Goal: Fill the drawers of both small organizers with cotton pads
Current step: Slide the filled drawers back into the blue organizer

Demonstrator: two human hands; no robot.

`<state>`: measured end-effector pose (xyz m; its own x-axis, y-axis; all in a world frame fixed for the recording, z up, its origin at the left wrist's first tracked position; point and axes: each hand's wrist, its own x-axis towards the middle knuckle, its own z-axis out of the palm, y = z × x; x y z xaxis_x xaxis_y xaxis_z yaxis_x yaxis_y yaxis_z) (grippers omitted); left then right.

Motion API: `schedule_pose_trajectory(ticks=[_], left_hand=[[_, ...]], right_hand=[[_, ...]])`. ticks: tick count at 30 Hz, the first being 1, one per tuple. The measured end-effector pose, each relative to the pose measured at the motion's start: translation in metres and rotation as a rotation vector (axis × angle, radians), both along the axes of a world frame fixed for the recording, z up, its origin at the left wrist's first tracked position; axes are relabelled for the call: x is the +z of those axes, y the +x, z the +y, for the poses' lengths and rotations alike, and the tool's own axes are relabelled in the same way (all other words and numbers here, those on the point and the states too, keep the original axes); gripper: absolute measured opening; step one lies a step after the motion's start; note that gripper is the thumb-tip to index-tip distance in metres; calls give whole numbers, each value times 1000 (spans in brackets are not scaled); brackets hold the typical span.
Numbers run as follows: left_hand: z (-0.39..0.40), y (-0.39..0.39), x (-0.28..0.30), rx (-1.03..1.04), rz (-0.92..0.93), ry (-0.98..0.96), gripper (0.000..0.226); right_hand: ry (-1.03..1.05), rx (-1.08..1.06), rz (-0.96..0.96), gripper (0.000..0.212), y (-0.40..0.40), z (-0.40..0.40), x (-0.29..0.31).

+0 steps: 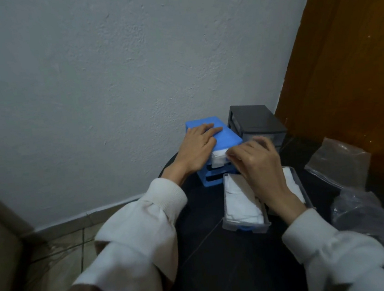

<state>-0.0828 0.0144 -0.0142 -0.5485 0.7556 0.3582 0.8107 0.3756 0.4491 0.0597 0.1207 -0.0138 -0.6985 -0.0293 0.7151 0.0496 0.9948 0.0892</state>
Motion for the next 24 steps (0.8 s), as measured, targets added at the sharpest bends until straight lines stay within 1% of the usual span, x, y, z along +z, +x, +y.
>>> schedule_pose_trajectory(ticks=[3, 5, 7, 9, 11, 13, 14, 15, 16, 18, 19, 21, 24], left_hand=[[0, 1, 1, 6, 7, -6, 45], [0, 3, 1, 3, 14, -16, 51], [0, 5, 1, 2, 14, -21, 60], [0, 4, 1, 10, 11, -25, 62], [1, 3, 1, 16, 16, -25, 63], [1, 4, 1, 14, 33, -24, 63], [2, 5, 1, 16, 42, -21, 63], [1, 5, 1, 20, 44, -21, 63], [1, 5, 1, 23, 40, -21, 63], [1, 5, 1, 27, 35, -17, 63], [1, 5, 1, 29, 37, -17, 63], [0, 6, 2, 31, 37, -14, 63], [0, 7, 2, 28, 26, -10, 63]], right_hand=[[-105, 46, 17, 11, -3, 0, -1], [-153, 49, 24, 16, -7, -2, 0], [-169, 8, 34, 19, -12, -1, 2], [-209, -26, 34, 20, -16, -1, 3], [-281, -38, 28, 19, -14, -2, 2], [-410, -77, 24, 18, -2, -7, 0], [-490, -119, -9, 21, 6, -11, -1], [-547, -195, -89, 29, 14, -17, -3], [-555, -311, -218, 41, 22, -22, -6], [-489, -518, -531, 67, 35, -35, -10], [-456, -560, -643, 76, 39, -41, -11], [-404, -547, -737, 82, 44, -51, -16], [-429, -403, -725, 77, 49, -56, -19]])
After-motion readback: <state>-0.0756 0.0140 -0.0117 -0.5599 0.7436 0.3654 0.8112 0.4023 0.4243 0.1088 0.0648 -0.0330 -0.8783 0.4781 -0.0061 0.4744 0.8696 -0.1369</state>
